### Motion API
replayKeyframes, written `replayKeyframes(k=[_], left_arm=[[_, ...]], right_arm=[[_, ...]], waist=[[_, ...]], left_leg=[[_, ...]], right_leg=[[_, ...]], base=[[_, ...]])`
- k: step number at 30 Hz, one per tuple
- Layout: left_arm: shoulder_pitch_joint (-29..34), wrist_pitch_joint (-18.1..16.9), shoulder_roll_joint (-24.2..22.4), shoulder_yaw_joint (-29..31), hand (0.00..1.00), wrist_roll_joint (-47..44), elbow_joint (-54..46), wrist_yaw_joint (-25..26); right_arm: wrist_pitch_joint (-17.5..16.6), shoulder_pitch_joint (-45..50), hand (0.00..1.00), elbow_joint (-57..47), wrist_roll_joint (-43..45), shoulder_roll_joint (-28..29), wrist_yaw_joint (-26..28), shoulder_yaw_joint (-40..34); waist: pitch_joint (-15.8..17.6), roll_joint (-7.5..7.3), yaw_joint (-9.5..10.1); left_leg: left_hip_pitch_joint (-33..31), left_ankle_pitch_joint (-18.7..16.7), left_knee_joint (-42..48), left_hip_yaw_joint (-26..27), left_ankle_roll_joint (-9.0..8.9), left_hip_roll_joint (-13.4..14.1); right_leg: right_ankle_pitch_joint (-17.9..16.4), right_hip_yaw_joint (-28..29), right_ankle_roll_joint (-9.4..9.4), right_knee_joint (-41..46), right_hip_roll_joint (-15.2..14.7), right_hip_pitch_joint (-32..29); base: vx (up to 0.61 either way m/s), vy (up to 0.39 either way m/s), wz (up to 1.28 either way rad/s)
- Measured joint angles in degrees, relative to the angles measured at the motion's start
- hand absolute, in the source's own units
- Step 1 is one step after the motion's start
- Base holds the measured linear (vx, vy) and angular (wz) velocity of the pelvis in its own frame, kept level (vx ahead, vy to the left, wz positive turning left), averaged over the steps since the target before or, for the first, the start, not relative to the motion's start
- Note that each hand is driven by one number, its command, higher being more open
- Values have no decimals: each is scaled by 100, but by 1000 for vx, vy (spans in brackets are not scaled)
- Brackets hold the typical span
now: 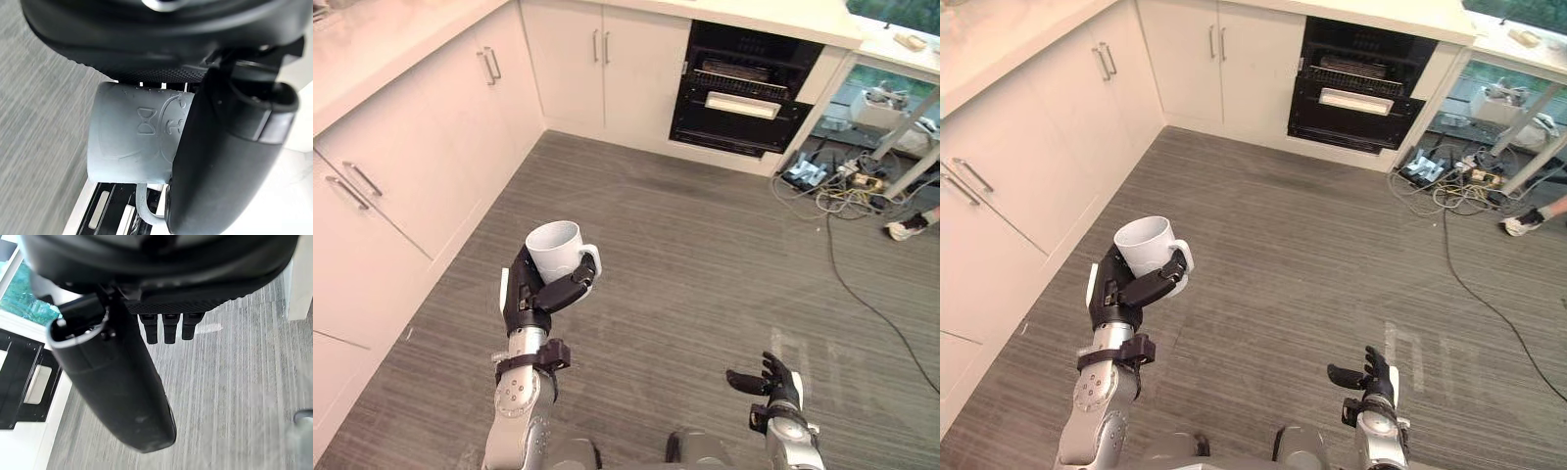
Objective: Walk over to the sink, pick up the cup, carry it to the dishwasher, place the cup inside the dishwasher, then close the dishwasher door
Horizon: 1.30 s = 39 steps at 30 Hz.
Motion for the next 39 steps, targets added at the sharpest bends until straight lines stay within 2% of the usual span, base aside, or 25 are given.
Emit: replayKeyframes(k=[4, 6, 7, 8, 9, 10, 11, 12, 14, 16, 18, 20, 21, 22, 23, 24, 25, 27, 29, 30, 31, 32, 33, 37, 39], left_arm=[[-225, -56, 27, -56, 30, 1, -164, 7], [-382, -61, 37, -168, 30, 16, -123, 6], [-422, -68, 22, -251, 30, 37, -50, 5], [-433, -53, -78, -368, 30, 112, 120, -20], [-398, -49, -203, -435, 30, 131, 124, -22], [-400, -42, -375, -462, 30, 134, 166, -20], [-356, -47, -407, -478, 30, 139, 154, -20], [-322, -66, -413, -559, 30, 121, 159, -51], [-151, -62, -456, -636, 30, 99, 123, -87], [-100, -58, -375, -642, 30, 97, 122, -177], [-7, -58, -408, -642, 30, 71, 117, -211], [34, -54, -459, -636, 30, -3, 116, -243], [47, -54, -480, -628, 30, -5, 111, -259], [45, -54, -507, -613, 30, -4, 110, -258], [46, -53, -511, -608, 30, -4, 109, -258], [47, -53, -504, -600, 30, 10, 112, -255], [67, -52, -467, -589, 30, 12, 120, -251], [-39, -48, -373, -579, 30, 14, 131, -251], [-86, -45, -204, -580, 30, 11, 128, -183], [-55, -44, -147, -594, 30, 11, 129, -167], [-36, -40, -35, -617, 30, 11, 129, -165], [-46, 4, 104, -688, 30, 20, 127, -147], [-40, 43, 101, -746, 30, 51, 125, -127], [-61, 49, 53, -949, 30, 116, -130, -129], [-154, 17, 52, -967, 30, 118, -173, -138]], right_arm=[[3, 104, 90, -818, -1, 187, 5, 51], [-11, 161, 90, -1305, -38, 141, -17, 30], [-22, 170, 90, -1371, -40, 73, -50, 43], [-10, 201, 90, -1379, -43, -63, -72, 45], [4, 176, 90, -1469, -51, -114, -77, 112], [-16, 216, 90, -1780, -80, -151, -67, 206], [-55, 284, 90, -1899, -94, -143, -61, 273], [-130, 496, 90, -2166, -91, -135, -78, 364], [-165, 536, 90, -2197, -74, -114, -90, 507], [-165, 554, 90, -2199, -61, 47, -109, 635], [-164, 582, 90, -2154, -58, 109, -113, 655], [-156, 542, 90, -2012, -54, 101, -112, 592], [-151, 533, 90, -1899, -49, 81, -117, 541], [-151, 467, 90, -1710, -50, 19, -118, 506], [-151, 409, 90, -1590, -49, -19, -118, 487], [-145, 315, 90, -1345, -52, -83, -119, 429], [-117, 292, 90, -1141, -57, -74, -119, 348], [-69, 275, 90, -1118, -60, -18, -132, 336], [-65, 283, 90, -1269, -93, 82, -103, 415], [-65, 280, 90, -1337, -93, 141, -106, 454], [-65, 274, 90, -1448, -89, 242, -105, 513], [-59, 278, 90, -1607, -57, 356, -84, 588], [-33, 293, 90, -1799, -18, 446, -19, 649], [-34, 365, 90, -2388, 36, 677, 93, 905], [-51, 364, 90, -2734, 40, 690, 113, 963]], waist=[[29, -13, -1], [7, -45, -101], [-7, 9, -169], [-116, 224, -205], [-131, 274, -162], [-128, 270, -263], [-168, 334, -229], [-187, 428, -299], [-330, 744, 21], [-291, 591, 167], [-279, 511, 257], [-276, 505, 317], [-270, 492, 333], [-265, 468, 332], [-272, 467, 330], [-276, 457, 337], [-349, 378, 386], [-423, 263, 275], [-412, 148, 354], [-407, 139, 338], [-384, 49, 286], [-401, -48, 176], [-398, -36, 109], [-385, 14, 36], [-434, -13, 13]], left_leg=[[200, -192, -160, -294, -17, 81], [482, -227, -413, -557, -139, 25], [732, -264, -596, -757, -219, 56], [912, -284, -673, -955, -349, 244], [1028, -98, -633, -934, -524, 329], [1025, 85, -219, -908, -613, 238], [919, 89, 287, -847, -621, 318], [338, 442, 1997, -716, -686, 502], [-527, 993, 3820, -453, -430, 1117], [-1112, 844, 4392, -140, -195, 1323], [-1725, 630, 4079, 295, -201, 1467], [-2019, 517, 3100, 644, -262, 1451], [-2037, 529, 2071, 752, -295, 1307], [-2032, 662, 1028, 699, -457, 1049], [-2021, 810, 554, 627, -517, 912], [-1958, 1427, -112, 471, -468, 626], [-1846, 2118, -173, 416, -82, 390], [-1963, 1948, 186, 468, 42, 263], [-1879, 1132, 801, 719, 73, 376], [-1729, 938, 817, 793, 62, 366], [-1463, 790, 724, 836, 77, 312], [-1108, 638, 573, 910, 152, 192], [-730, 455, 492, 963, 198, 165], [254, -20, 110, 1044, 145, 295], [749, -183, -189, 1150, -64, 342]], right_leg=[[-119, -363, -1, -808, 462, -528], [164, -420, 15, -1665, 627, -738], [722, -341, -211, -1711, 695, -702], [840, -539, -431, -1609, 765, -508], [664, -681, -652, -1122, 706, -526], [429, -913, -624, -152, 527, -852], [369, -1003, -568, -518, 639, -701], [274, -1235, -784, -1455, 781, -56], [199, -1049, -873, -1953, 1346, 541], [92, -929, -955, -2354, 1452, 1198], [70, -795, -891, -2847, 1450, 1800], [23, -678, -803, -3180, 1420, 2210], [-42, -613, -700, -3341, 1374, 2444], [-145, -529, -612, -3450, 1306, 2624], [-198, -482, -539, -3492, 1259, 2699], [-321, -345, -350, -3549, 1159, 2868], [-443, -94, -140, -3608, 984, 3045], [-473, 41, -51, -3622, 780, 3071], [-411, 441, 49, -3050, 694, 2979], [-412, 451, 50, -2544, 673, 2831], [-336, 407, 156, -1449, 567, 2438], [22, 348, 199, 188, 296, 1705], [-165, 301, 69, 1120, 213, 1181], [-462, -231, -14, 854, 329, 77], [-374, -818, 4, -405, 468, -323]], base=[[272, 3, 37], [426, -95, 78], [545, -148, 110], [612, -157, 92], [798, -250, 87], [630, -235, 57], [537, -282, 86], [332, -210, 43], [530, -194, -27], [544, -156, -31], [528, -121, -15], [494, -7, -17], [496, 91, -18], [485, 119, -22], [470, 175, -34], [494, 224, -57], [635, 297, -42], [503, 231, -8], [579, 272, -50], [389, 214, -55], [367, 171, -26], [462, 160, -19], [545, 155, -14], [476, 60, -14], [509, -11, -21]])
